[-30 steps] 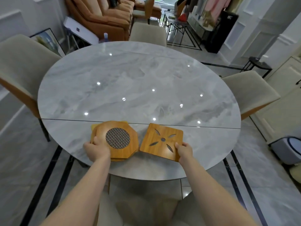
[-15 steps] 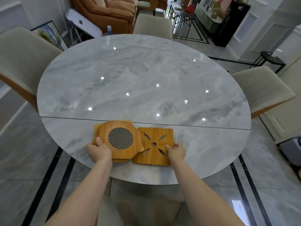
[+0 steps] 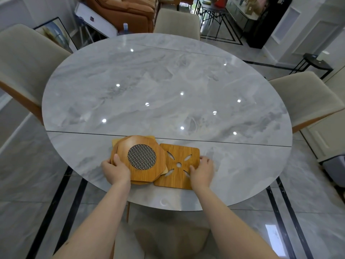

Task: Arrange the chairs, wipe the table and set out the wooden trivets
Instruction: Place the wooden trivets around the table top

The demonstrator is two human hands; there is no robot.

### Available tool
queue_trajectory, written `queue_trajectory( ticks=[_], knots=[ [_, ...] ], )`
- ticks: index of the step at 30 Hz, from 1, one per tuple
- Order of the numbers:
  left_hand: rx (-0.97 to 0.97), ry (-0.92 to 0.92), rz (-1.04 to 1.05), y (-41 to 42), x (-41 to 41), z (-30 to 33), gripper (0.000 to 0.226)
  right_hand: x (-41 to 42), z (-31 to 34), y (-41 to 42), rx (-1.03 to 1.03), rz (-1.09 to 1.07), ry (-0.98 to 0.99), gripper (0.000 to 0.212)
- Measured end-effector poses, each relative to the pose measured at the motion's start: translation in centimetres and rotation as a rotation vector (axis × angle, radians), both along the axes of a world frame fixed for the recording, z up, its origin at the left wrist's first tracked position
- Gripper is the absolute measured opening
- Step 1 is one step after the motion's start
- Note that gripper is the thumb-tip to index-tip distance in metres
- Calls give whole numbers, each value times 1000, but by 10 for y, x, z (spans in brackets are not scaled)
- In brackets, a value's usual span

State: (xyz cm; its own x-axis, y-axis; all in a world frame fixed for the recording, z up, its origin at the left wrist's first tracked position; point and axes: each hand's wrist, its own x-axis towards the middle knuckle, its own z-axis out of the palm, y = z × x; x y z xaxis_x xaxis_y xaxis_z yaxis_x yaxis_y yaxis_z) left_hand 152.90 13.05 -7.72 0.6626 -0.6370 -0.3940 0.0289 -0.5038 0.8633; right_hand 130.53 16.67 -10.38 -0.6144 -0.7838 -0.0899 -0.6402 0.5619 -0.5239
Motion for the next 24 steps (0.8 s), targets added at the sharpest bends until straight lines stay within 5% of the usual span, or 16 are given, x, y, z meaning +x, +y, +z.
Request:
queue_trajectory(
  ticks=[4, 9, 24],
  knots=[
    [-3, -11, -5, -1, 1, -3, 35, 15, -17, 13, 194, 481, 79, 72],
    [-11, -16, -9, -2, 0, -3, 34, 11, -33, 14, 295, 561, 194, 118],
    [-5, 5, -30, 0, -5, -1, 33, 1, -30, 8, 332, 623, 199, 110]
  ],
)
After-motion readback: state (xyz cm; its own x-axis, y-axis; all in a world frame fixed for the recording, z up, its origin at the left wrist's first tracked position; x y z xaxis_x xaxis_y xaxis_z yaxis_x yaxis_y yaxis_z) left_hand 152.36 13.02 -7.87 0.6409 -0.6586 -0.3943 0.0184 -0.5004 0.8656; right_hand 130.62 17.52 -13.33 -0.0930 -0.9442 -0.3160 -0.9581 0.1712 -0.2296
